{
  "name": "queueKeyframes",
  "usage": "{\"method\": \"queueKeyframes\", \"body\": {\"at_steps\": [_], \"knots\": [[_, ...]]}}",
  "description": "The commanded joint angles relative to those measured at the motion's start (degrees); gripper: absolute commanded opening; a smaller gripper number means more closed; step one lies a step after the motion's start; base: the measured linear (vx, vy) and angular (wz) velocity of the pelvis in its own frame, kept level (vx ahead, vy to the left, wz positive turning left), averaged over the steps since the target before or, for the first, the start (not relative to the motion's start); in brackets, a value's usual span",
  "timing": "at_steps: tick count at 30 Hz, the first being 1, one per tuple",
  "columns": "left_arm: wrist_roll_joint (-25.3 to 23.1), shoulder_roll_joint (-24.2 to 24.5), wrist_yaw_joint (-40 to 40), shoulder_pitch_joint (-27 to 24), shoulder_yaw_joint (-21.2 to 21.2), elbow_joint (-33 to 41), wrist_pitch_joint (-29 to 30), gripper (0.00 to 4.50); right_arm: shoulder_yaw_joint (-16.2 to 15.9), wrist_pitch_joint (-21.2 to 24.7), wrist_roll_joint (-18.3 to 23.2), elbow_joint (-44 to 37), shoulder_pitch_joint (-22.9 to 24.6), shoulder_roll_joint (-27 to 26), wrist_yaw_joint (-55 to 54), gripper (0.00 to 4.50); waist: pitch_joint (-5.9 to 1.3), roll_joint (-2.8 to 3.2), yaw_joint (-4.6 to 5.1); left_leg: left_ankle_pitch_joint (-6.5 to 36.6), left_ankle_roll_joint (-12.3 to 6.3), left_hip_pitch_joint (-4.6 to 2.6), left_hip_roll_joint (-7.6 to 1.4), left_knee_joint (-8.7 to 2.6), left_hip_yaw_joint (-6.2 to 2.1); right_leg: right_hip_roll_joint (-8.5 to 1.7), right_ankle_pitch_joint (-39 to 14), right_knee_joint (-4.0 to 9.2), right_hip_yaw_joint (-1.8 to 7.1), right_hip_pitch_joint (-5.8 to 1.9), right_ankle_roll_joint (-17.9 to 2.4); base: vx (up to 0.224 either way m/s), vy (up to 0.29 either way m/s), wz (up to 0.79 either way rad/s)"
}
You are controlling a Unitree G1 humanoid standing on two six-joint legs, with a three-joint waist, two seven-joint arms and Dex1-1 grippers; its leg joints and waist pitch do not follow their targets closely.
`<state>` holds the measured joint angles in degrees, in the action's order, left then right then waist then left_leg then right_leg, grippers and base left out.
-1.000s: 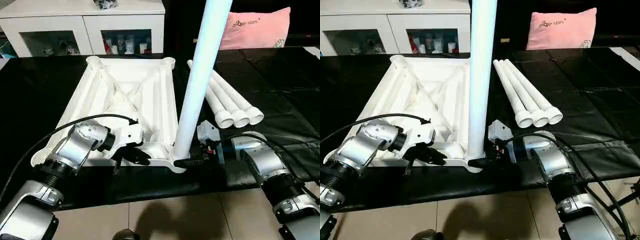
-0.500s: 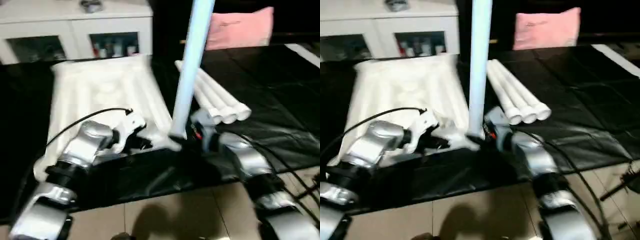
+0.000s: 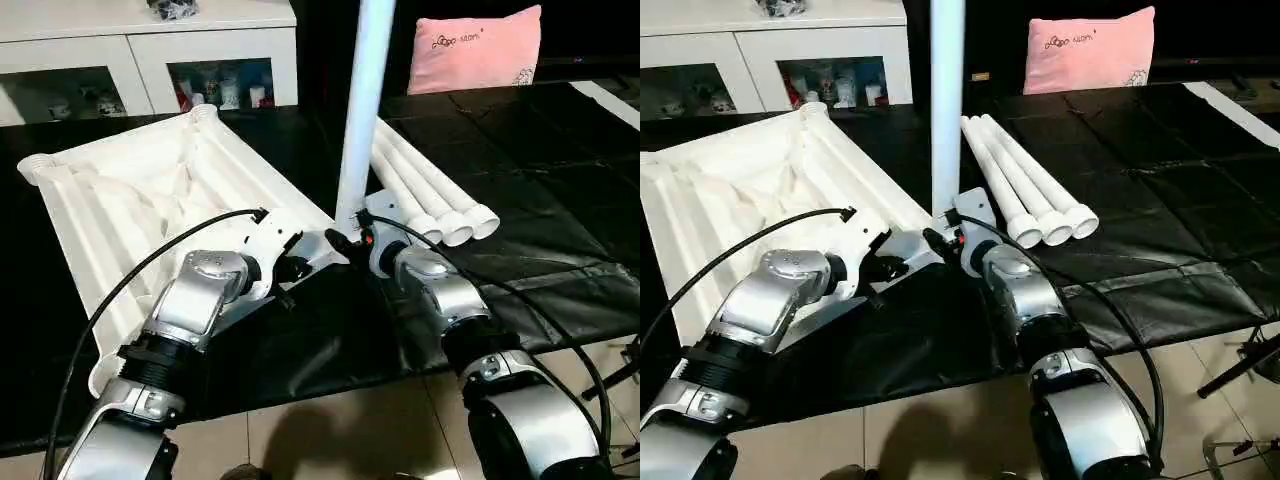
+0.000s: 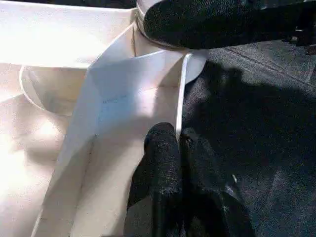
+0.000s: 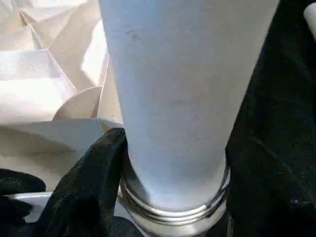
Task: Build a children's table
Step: Rotate leg to tighten
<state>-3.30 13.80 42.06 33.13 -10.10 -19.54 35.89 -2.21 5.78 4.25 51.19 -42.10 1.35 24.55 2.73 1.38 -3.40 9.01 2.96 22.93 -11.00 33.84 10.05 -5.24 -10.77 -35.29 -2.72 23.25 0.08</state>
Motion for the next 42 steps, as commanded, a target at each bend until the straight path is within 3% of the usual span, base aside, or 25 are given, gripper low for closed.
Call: {"method": "queueKeyframes", "body": {"at_steps": [1,5,9,15,19,22,23,25,28,33,35,36,37,42], "knots": [[-0.5,0.3,-4.1,3.7,1.7,2.1,-2.3,0.0,-0.7,0.3,0.9,1.8,2.0,-0.6,2.9,3.47,-4.14,0.43,-0.21,12.8,-1.15,-1.5,-1.49,-3.93,-0.39,-2.3,-3.4,3.5,1.48,-2.93,-14.3,0.0,0.0,0.0],[-1.2,0.6,-4.8,4.0,1.4,0.0,-3.9,0.0,0.0,-1.6,2.0,-5.0,5.3,1.8,6.5,3.9,-4.31,0.35,0.0,10.0,-2.61,-1.22,-1.3,-3.65,-0.39,-2.22,0.9,3.27,1.34,-3.22,-14.9,0.0,0.0,0.0],[-2.0,0.6,-5.6,5.1,0.7,-3.8,-7.1,0.0,0.8,1.9,5.4,-17.4,11.6,4.4,10.6,4.27,-4.49,0.52,-0.23,8.4,-4.02,-1.22,-1.37,-3.51,-0.55,-2.13,3.9,3.06,1.29,-3.51,-14.4,0.0,0.0,0.0],[-2.5,-0.1,-7.6,7.4,0.1,-9.7,-11.9,0.0,0.7,3.6,6.9,-30.6,18.6,7.0,11.9,4.46,-4.12,0.56,-0.31,12.4,-2.57,-1.47,-1.36,-3.85,-0.46,-2.19,-2.7,4.07,1.36,-3.15,-13.4,0.0,0.0,0.0],[-3.5,0.5,-6.7,7.9,-1.3,-11.6,-14.8,0.0,1.7,5.8,8.2,-39.1,22.7,8.4,11.7,4.46,-4.35,0.63,-0.46,11.3,-2.43,-1.44,-1.49,-3.81,-0.66,-2.13,-0.3,3.73,1.41,-3.17,-13.0,0.0,0.0,0.0],[-3.1,1.4,-4.1,7.6,-1.9,-12.8,-17.2,0.0,2.3,9.2,11.4,-45.7,26.1,11.9,15.3,4.46,-4.12,0.15,-0.67,12.2,-3.04,-1.37,-1.43,-3.85,-0.55,-2.26,-2.2,4.06,1.49,-3.36,-13.0,0.0,0.0,0.0],[-2.9,1.8,-2.5,7.2,-2.3,-12.3,-17.6,0.0,2.5,9.8,12.1,-46.4,26.5,12.9,16.5,4.46,-4.12,-0.09,-0.63,12.1,-3.13,-1.29,-1.46,-3.82,-0.47,-2.24,-2.5,4.06,1.53,-3.3,-12.8,0.0,0.0,0.0],[-2.1,2.5,0.4,6.4,-2.8,-11.4,-18.7,0.0,2.8,10.3,12.7,-46.7,26.8,14.6,18.3,4.46,-4.04,0.0,-0.63,12.2,-3.1,-1.2,-1.49,-3.86,-0.51,-2.4,-4.0,4.12,1.49,-3.2,-12.9,0.0,0.0,0.0],[-1.5,4.5,5.1,5.4,-4.1,-10.8,-20.5,0.0,2.6,10.2,10.8,-45.5,26.5,17.3,19.2,4.46,-3.95,-0.25,-0.59,12.4,-2.81,-1.27,-1.51,-3.85,-0.39,-2.4,-5.9,4.3,1.55,-2.91,-12.9,0.0,0.0,0.0],[-0.7,7.7,11.2,4.0,-5.1,-10.3,-24.1,0.0,1.7,9.8,9.6,-43.1,25.3,20.2,21.6,4.46,-4.0,-0.22,-1.34,12.1,-2.44,-1.48,-1.6,-3.75,-0.34,-2.44,-6.2,4.06,1.57,-2.72,-12.8,0.0,0.0,0.0],[0.4,10.5,17.8,3.2,-5.5,-10.2,-28.0,0.0,-0.6,8.6,8.6,-40.2,23.8,22.8,25.3,4.46,-3.98,-0.67,-1.65,12.0,-2.54,-1.52,-1.65,-3.82,-0.21,-2.53,-6.7,4.15,1.63,-2.68,-12.6,0.0,0.0,0.0],[0.6,10.7,18.4,3.1,-5.6,-10.1,-28.7,0.0,-0.8,8.3,8.4,-39.7,23.6,22.9,25.8,4.46,-3.99,-0.35,-1.68,11.9,-2.34,-1.54,-1.7,-3.83,-0.29,-2.52,-6.7,3.93,1.59,-2.65,-12.7,0.0,0.0,0.0],[0.9,11.0,19.9,2.8,-5.7,-10.0,-29.8,0.0,-1.3,7.7,8.1,-38.8,23.1,23.2,26.6,4.46,-3.93,-0.58,-1.69,12.0,-2.28,-1.48,-1.71,-3.78,-0.19,-2.6,-6.7,3.9,1.66,-2.63,-12.7,0.0,0.0,0.0],[0.9,13.9,26.5,2.2,-8.1,-10.5,-34.1,0.0,-4.0,5.6,7.4,-33.6,19.7,23.5,32.2,4.46,-3.97,-0.53,-2.03,11.6,-2.64,-1.66,-1.88,-3.74,-0.12,-2.6,-5.6,3.61,1.61,-2.46,-13.5,0.0,0.0,0.0]]}}
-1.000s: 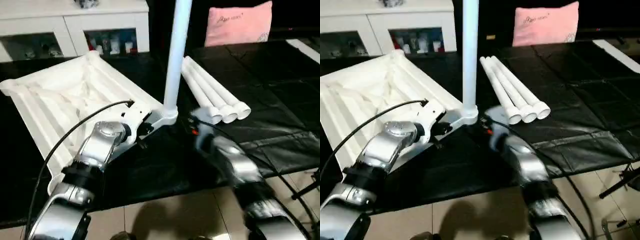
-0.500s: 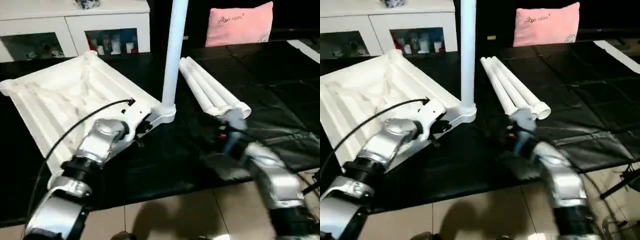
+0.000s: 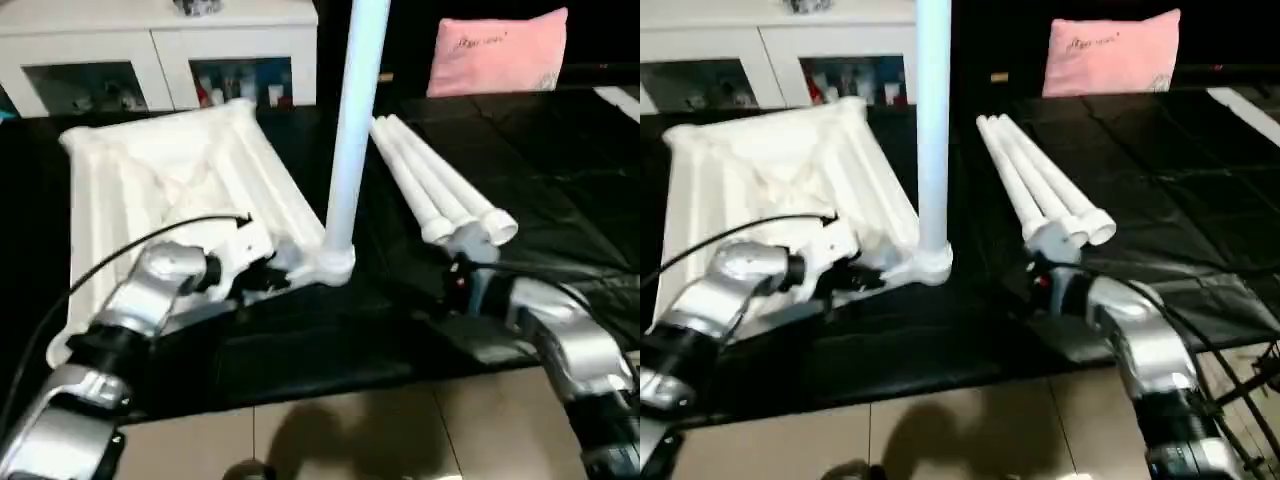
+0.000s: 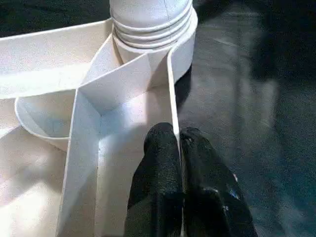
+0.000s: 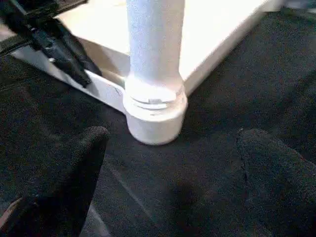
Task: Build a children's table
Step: Rotate leg to tighten
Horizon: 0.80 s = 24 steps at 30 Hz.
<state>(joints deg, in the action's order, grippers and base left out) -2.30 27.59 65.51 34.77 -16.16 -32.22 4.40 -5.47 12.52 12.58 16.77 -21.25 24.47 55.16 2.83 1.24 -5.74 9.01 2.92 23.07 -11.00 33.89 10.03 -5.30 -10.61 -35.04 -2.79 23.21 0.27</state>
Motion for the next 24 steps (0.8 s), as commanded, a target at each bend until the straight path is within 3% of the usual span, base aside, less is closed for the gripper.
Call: {"method": "queueKeyframes", "body": {"at_steps": [1,7,13,24], "knots": [[-0.3,0.6,4.3,0.5,-2.6,2.3,-3.3,0.0,-1.9,-2.4,-1.6,2.6,-2.4,0.4,3.3,4.46,-4.12,-0.65,0.26,11.7,-2.66,-1.75,-1.9,-3.76,-0.07,-2.59,-5.8,3.35,1.66,-2.49,-13.7,0.0,0.0,0.0],[1.0,1.1,9.0,0.5,-3.1,3.8,-4.0,0.0,-4.5,-6.4,-3.1,9.2,-6.8,-1.1,6.9,4.46,-4.15,-0.63,0.01,12.1,-1.84,-1.82,-1.99,-3.78,-0.01,-2.74,-6.8,3.1,1.68,-2.42,-14.3,0.0,0.0,0.0],[2.2,1.6,12.2,0.0,-4.1,5.7,-4.1,0.0,-7.7,-9.7,-4.1,14.3,-9.6,-2.9,11.7,4.46,-4.25,-0.69,-0.12,10.6,-2.68,-1.74,-1.94,-3.58,0.08,-2.56,-3.8,2.69,1.65,-2.59,-15.1,0.0,0.0,0.0],[1.9,2.3,12.9,-0.2,-4.1,9.3,-1.6,0.0,-9.9,-12.6,-4.9,19.3,-11.9,-4.4,17.2,3.4,-4.18,-0.67,-0.33,11.1,-2.5,-1.86,-2.02,-3.62,0.07,-2.38,-3.7,2.56,1.61,-2.52,-15.7,0.0,0.0,0.0]]}}
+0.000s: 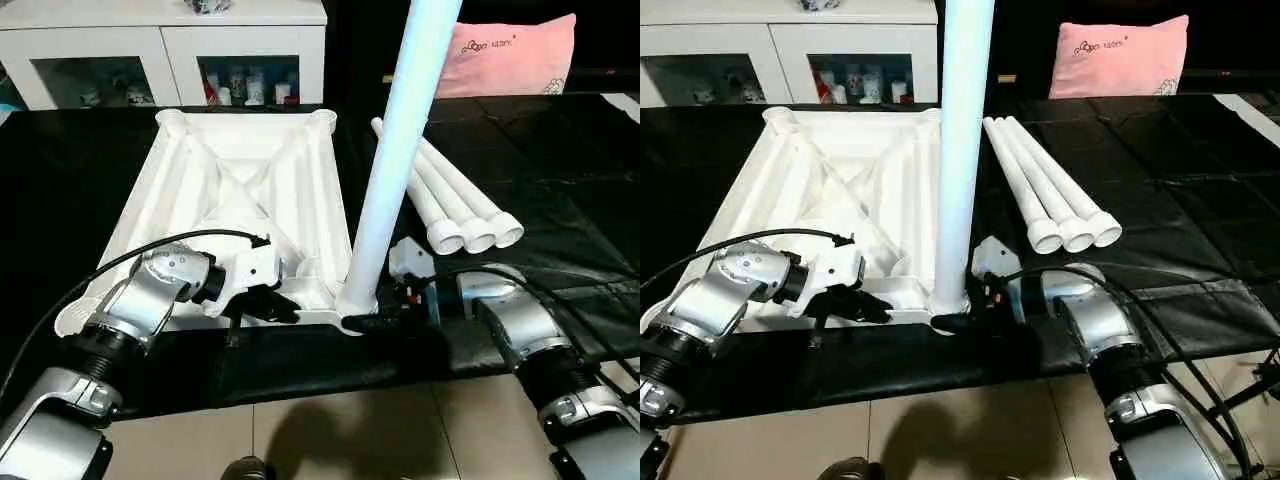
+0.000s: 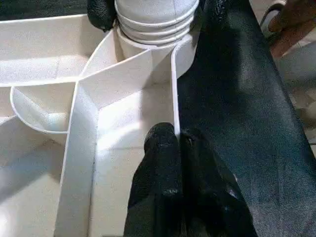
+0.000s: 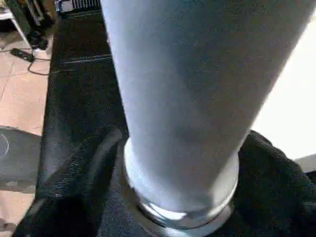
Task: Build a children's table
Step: Rotate leg to tighten
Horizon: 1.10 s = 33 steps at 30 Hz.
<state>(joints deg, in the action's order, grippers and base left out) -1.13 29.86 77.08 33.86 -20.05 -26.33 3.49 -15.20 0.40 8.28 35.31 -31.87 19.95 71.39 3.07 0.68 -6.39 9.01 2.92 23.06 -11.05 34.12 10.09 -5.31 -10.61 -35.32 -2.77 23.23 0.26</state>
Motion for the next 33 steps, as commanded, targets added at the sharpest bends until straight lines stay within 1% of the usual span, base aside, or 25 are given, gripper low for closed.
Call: {"method": "queueKeyframes", "body": {"at_steps": [1,2,3,4,6,9,15,19,20,21,22,23,25,28,33], "knots": [[0.7,0.1,1.4,0.7,-0.2,3.8,-0.4,0.0,-0.2,-0.7,-0.5,1.1,-1.4,0.1,1.5,3.33,-4.46,-0.1,0.31,11.1,-2.54,-1.84,-1.96,-3.81,0.01,-2.43,-3.6,2.79,1.6,-2.57,-15.8,0.0,0.0,0.0],[0.8,0.2,1.5,0.6,-0.2,4.1,-0.2,0.0,-0.2,-0.7,-0.4,1.2,-1.5,0.1,1.8,3.28,-4.46,-0.05,0.32,11.2,-2.56,-1.85,-1.96,-3.82,0.01,-2.45,-3.9,2.86,1.57,-2.55,-15.9,0.0,0.0,0.0],[0.8,0.3,1.5,0.6,-0.3,4.3,0.0,0.0,-0.2,-0.9,-0.2,1.4,-1.5,0.1,2.4,3.09,-4.42,-0.08,0.33,11.4,-2.51,-1.85,-1.97,-3.81,0.02,-2.44,-4.0,2.88,1.6,-2.53,-15.9,0.0,0.0,0.0],[0.8,0.3,1.5,0.5,-0.3,4.5,0.2,0.0,-0.1,-1.1,-0.1,1.7,-1.6,0.1,2.8,3.09,-4.44,-0.06,0.32,11.4,-2.51,-1.85,-1.98,-3.81,0.01,-2.44,-4.0,2.85,1.6,-2.57,-15.9,0.0,0.0,0.0],[0.8,0.4,1.5,0.4,-0.3,4.8,0.4,0.0,-0.1,-1.4,-0.1,2.0,-1.6,0.2,3.3,2.9,-4.44,-0.03,0.29,11.3,-2.52,-1.83,-1.96,-3.81,0.0,-2.44,-4.0,2.83,1.6,-2.59,-15.9,0.0,0.0,0.0],[0.8,0.7,1.5,0.0,-0.5,5.8,1.3,0.0,0.0,-1.7,0.2,2.1,-1.5,0.4,4.2,2.78,-4.49,-0.08,0.3,10.9,-2.7,-1.8,-1.97,-3.77,-0.01,-2.42,-3.5,2.78,1.58,-2.67,-16.0,0.0,0.0,0.0],[0.7,0.9,1.4,-0.4,-0.6,6.6,2.0,0.0,0.0,-2.1,0.3,2.0,-1.2,0.4,5.0,2.74,-4.47,0.11,0.32,11.4,-2.63,-1.86,-1.94,-3.77,-0.03,-2.33,-3.9,2.83,1.56,-2.57,-16.1,0.0,0.0,0.0],[0.7,1.0,1.3,-0.6,-0.6,7.1,2.5,0.0,-0.1,-3.1,-0.8,2.1,-1.1,0.1,3.3,2.74,-4.51,0.04,0.36,11.3,-2.5,-1.84,-1.92,-3.75,-0.03,-2.34,-3.6,2.77,1.57,-2.58,-16.1,0.0,0.0,0.0],[0.7,1.0,1.3,-0.7,-0.7,7.3,2.7,0.0,0.5,-1.5,0.2,2.1,-1.3,-0.2,3.6,3.09,-4.5,0.03,0.37,11.2,-2.59,-1.86,-1.91,-3.75,-0.02,-2.34,-3.4,2.77,1.57,-2.63,-16.2,0.0,0.0,0.0],[0.7,1.0,1.3,-0.8,-0.7,7.4,2.8,0.0,0.9,-0.3,0.9,2.0,-1.4,-0.4,4.0,3.09,-4.49,0.02,0.4,11.2,-2.7,-1.83,-1.92,-3.75,-0.04,-2.3,-3.5,2.77,1.55,-2.63,-16.2,0.0,0.0,0.0],[0.7,1.1,1.2,-0.8,-0.7,7.5,2.9,0.0,1.2,0.1,1.3,1.9,-1.5,-0.5,4.1,3.3,-4.49,0.05,0.4,11.1,-2.75,-1.82,-1.9,-3.75,-0.03,-2.29,-3.4,2.76,1.55,-2.67,-16.2,0.0,0.0,0.0],[0.7,1.1,1.2,-0.9,-0.7,7.7,3.1,0.0,1.3,-0.6,1.1,1.9,-1.6,-0.5,3.8,3.46,-4.48,0.08,0.37,11.2,-2.71,-1.85,-1.94,-3.76,-0.04,-2.33,-3.8,2.79,1.54,-2.6,-16.2,0.0,0.0,0.0],[0.7,1.1,1.2,-1.0,-0.7,7.8,3.2,0.0,1.3,-1.5,0.8,1.8,-1.6,-0.4,3.4,3.54,-4.48,0.09,0.39,11.5,-2.53,-1.85,-1.92,-3.76,-0.03,-2.35,-4.0,2.81,1.57,-2.58,-16.1,0.0,0.0,0.0],[0.6,1.2,1.2,-1.0,-0.8,8.0,3.4,0.0,1.2,-2.5,0.4,1.8,-1.6,-0.4,3.3,3.54,-4.51,0.18,0.41,11.5,-2.4,-1.89,-1.92,-3.76,-0.04,-2.3,-3.7,2.79,1.56,-2.56,-16.2,0.0,0.0,0.0],[0.6,1.4,1.2,-1.0,-0.9,8.4,3.8,0.0,1.5,-1.8,1.2,0.8,-1.2,-0.3,4.4,3.54,-4.54,0.19,0.4,11.4,-2.55,-1.85,-1.89,-3.72,-0.06,-2.28,-2.9,2.71,1.53,-2.66,-16.3,0.0,0.0,0.0]]}}
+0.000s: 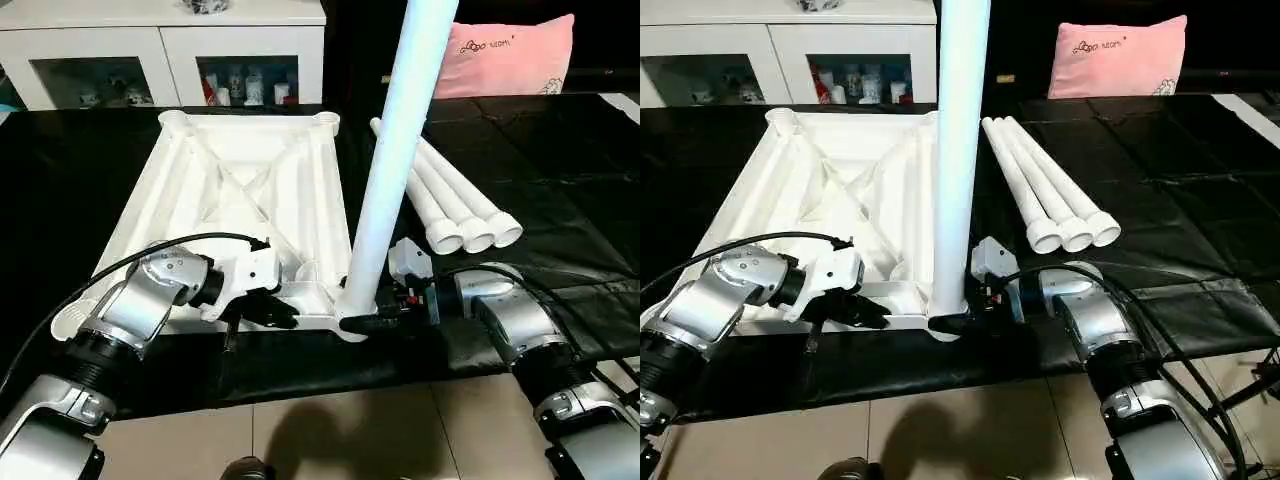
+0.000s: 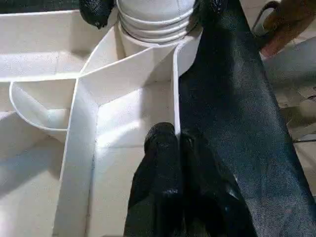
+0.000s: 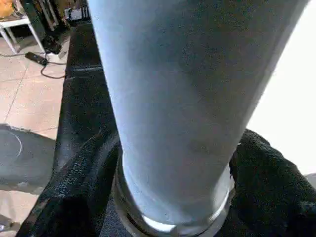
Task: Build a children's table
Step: Rotate leg to tighten
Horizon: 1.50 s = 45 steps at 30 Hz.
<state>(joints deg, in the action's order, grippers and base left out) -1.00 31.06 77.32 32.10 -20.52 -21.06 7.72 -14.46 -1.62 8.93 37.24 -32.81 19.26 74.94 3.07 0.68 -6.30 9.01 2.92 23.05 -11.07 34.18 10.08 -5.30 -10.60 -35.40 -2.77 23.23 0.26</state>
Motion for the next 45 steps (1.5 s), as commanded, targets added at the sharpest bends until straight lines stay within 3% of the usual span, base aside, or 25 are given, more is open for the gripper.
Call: {"method": "queueKeyframes", "body": {"at_steps": [1,13,27,34,38,42,45], "knots": [[0.4,0.3,1.0,0.7,-0.5,3.2,-0.3,0.0,0.8,0.5,0.8,-1.5,-0.1,0.5,1.2,3.54,-4.54,0.19,0.3,11.4,-2.59,-1.84,-1.86,-3.77,-0.04,-2.28,-2.9,2.79,1.53,-2.66,-16.3,0.0,0.0,0.0],[0.3,0.2,1.0,1.2,-0.8,3.4,0.5,0.0,1.0,2.0,2.0,-2.6,1.2,1.1,3.7,2.51,-4.53,0.23,0.21,11.7,-2.55,-1.86,-1.88,-3.78,-0.08,-2.3,-3.3,2.82,1.51,-2.64,-16.3,0.0,0.0,0.0],[0.3,0.2,0.6,1.0,-1.0,3.1,0.9,0.0,0.3,2.5,2.0,-3.1,2.5,0.7,3.8,2.16,-4.28,0.33,0.25,15.4,-1.01,-1.92,-1.89,-4.08,-0.25,-2.34,-7.5,3.16,1.64,-2.44,-15.5,0.0,0.0,0.0],[0.2,-0.1,-1.1,0.5,-0.3,2.8,2.2,0.0,0.5,3.2,1.9,-3.0,3.6,-0.6,1.3,2.07,-4.35,0.56,0.22,15.5,-0.84,-1.95,-1.86,-4.04,-0.27,-2.32,-6.6,3.12,1.66,-2.42,-15.7,0.0,0.0,0.0],[0.7,-1.3,-4.7,0.3,1.7,2.8,4.4,0.0,0.7,4.6,1.9,-3.5,4.5,-2.4,-1.7,2.07,-3.88,0.52,0.45,19.6,0.45,-2.09,-1.85,-4.49,-0.39,-2.37,-11.9,3.63,1.76,-2.22,-14.8,0.0,0.0,0.0],[1.1,-2.9,-9.7,0.3,4.2,3.5,8.3,0.0,0.6,6.2,0.3,-2.4,5.0,-4.9,-7.1,2.07,-3.47,0.26,0.84,24.6,2.39,-2.55,-1.75,-4.89,-0.82,-2.76,-22.3,4.57,1.97,-1.94,-11.8,0.0,0.0,0.0],[1.7,-4.7,-13.8,0.6,6.3,4.1,12.0,0.0,1.4,7.7,-1.0,0.4,3.6,-7.5,-13.4,2.07,-3.34,0.42,1.67,25.7,3.25,-2.47,-1.65,-4.98,-1.03,-2.71,-24.4,4.7,1.93,-1.69,-11.2,0.0,0.0,0.0]]}}
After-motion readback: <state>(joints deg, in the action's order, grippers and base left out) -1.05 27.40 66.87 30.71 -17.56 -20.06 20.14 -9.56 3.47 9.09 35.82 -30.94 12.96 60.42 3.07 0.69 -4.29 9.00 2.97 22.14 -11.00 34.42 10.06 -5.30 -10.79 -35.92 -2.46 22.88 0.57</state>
